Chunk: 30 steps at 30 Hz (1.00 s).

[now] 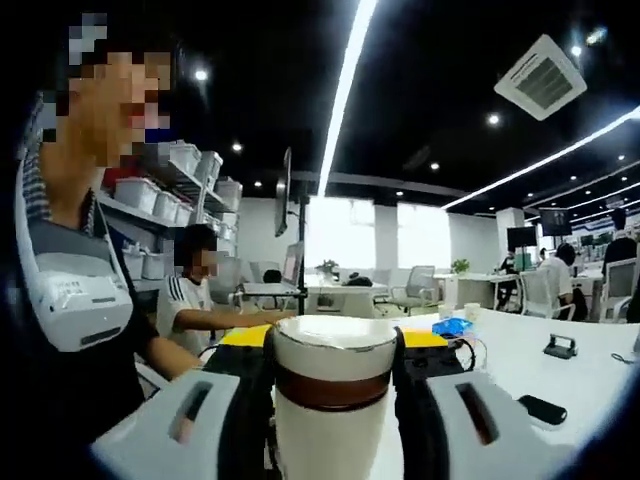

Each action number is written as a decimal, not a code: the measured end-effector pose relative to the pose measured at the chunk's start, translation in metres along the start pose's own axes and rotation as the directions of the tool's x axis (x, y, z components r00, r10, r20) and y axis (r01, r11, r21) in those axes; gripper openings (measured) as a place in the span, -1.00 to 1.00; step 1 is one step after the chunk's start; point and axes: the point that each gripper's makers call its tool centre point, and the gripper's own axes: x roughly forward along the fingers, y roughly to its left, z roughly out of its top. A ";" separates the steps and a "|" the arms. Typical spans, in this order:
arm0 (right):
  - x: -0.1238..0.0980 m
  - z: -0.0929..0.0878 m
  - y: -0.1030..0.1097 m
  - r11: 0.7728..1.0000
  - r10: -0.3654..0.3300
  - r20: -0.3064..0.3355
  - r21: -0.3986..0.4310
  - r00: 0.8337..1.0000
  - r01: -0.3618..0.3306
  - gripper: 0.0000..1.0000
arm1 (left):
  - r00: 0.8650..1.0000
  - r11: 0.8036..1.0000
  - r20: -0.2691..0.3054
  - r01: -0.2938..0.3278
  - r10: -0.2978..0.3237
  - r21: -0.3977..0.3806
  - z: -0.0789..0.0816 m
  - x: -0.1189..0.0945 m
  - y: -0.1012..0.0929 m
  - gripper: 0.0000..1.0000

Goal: Grasp the water cup twist off the cup lid place the cup lid on the table

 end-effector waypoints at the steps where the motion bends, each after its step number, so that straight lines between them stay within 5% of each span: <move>1: 0.000 0.000 0.001 1.000 0.027 0.001 0.002 1.000 -0.027 -0.02 | 1.000 1.000 0.000 0.000 0.000 0.000 0.000 0.000 0.000 -0.03; 6: 0.003 0.000 0.003 0.986 0.162 0.006 0.029 0.987 -0.162 -0.02 | 1.000 1.000 0.000 0.001 -0.001 -0.002 0.000 0.000 0.000 -0.03; 11: 0.004 0.000 0.002 0.986 0.162 0.003 0.043 0.987 -0.162 -0.02 | 1.000 1.000 -0.001 0.001 -0.001 -0.004 -0.001 -0.001 0.000 -0.03; 15: -0.001 -0.001 0.001 0.998 0.061 -0.012 0.026 0.998 -0.061 0.12 | 1.000 1.000 -0.001 0.002 -0.002 -0.002 -0.001 -0.001 0.001 -0.03; 19: -0.008 0.011 0.007 0.999 -0.031 0.057 0.036 0.998 0.029 0.28 | 1.000 1.000 -0.001 0.002 -0.002 -0.001 -0.001 -0.001 0.002 -0.03; 25: -0.012 0.017 -0.001 0.969 -0.242 0.048 0.054 0.969 0.239 0.14 | 1.000 1.000 -0.001 0.001 -0.001 -0.001 -0.001 -0.001 0.001 -0.03; 30: -0.007 0.014 0.000 0.950 -0.312 0.020 -0.006 0.950 0.313 0.10 | 1.000 1.000 -0.002 -0.001 0.001 -0.002 0.000 0.000 0.001 -0.03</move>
